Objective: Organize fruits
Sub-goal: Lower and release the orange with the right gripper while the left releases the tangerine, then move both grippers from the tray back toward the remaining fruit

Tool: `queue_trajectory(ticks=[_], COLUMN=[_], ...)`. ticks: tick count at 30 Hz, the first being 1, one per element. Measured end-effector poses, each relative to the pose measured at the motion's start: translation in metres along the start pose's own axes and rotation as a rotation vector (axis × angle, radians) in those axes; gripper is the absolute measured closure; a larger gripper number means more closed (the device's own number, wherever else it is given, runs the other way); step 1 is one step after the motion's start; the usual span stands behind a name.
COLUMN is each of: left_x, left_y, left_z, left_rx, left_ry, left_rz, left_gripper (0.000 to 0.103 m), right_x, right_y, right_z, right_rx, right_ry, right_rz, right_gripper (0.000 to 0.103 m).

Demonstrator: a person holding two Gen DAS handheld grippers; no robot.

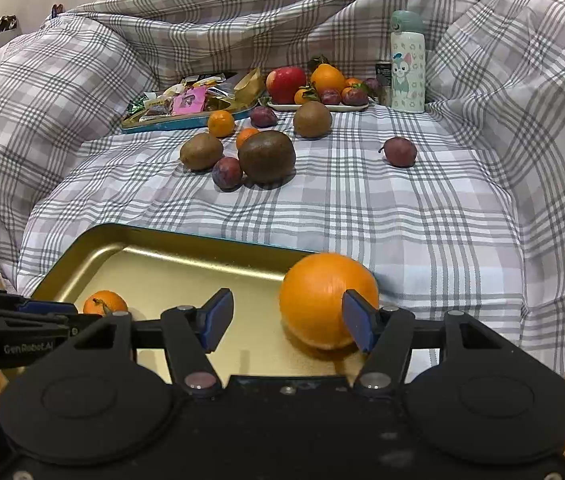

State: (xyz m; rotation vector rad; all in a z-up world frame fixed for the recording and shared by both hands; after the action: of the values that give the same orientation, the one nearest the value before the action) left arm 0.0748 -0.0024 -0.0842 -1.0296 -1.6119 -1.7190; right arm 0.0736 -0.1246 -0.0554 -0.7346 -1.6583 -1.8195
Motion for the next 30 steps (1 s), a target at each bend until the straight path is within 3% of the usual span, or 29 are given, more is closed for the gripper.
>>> queue_trajectory(ticks=[17, 30], left_x=[0.011, 0.015], left_y=[0.004, 0.022], left_z=[0.012, 0.015], left_rx=[0.055, 0.099], left_ry=[0.014, 0.047], left_rz=[-0.004, -0.08], left_gripper=[0.065, 0.064], right_x=[0.005, 0.005], right_y=[0.001, 0.01], right_z=[0.001, 0.003], right_rx=[-0.026, -0.041], right_ry=[0.017, 0.034], right_rz=[0.014, 0.002], right_gripper=[0.04, 0.04])
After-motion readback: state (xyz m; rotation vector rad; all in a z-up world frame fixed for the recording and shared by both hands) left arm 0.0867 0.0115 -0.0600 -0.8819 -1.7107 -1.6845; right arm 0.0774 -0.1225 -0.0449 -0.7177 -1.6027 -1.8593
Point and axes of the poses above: each gripper's, at about its wrist camera, not at the fingertips, and x roughly against the way its jaws point, z to its left, y to its top, the point moved 7 cm from there along -x, roughly the way its jaws point, and after that the axes turned 1 degree about y, right-handed, at the moved point
